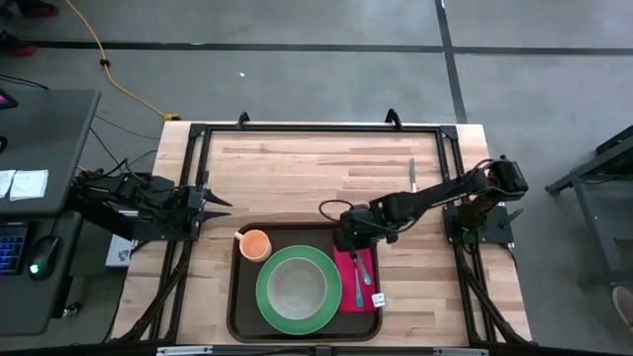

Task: Set up tray
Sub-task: Put the blue spoon on the red napkin

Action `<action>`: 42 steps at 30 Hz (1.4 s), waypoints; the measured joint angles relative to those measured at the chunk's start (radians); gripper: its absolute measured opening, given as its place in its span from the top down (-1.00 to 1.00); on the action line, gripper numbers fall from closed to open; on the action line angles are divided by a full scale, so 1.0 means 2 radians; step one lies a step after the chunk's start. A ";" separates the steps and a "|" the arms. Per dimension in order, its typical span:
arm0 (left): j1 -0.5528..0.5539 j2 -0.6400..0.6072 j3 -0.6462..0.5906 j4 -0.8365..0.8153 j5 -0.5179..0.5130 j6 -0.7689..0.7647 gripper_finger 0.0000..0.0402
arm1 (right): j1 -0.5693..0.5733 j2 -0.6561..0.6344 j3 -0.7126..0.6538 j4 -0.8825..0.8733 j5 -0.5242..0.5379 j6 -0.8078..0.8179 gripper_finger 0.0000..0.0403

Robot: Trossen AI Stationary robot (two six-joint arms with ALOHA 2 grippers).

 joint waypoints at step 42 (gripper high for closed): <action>0.000 0.000 0.000 -0.017 0.013 0.000 0.32 | 0.044 0.000 0.000 0.099 0.033 0.085 1.00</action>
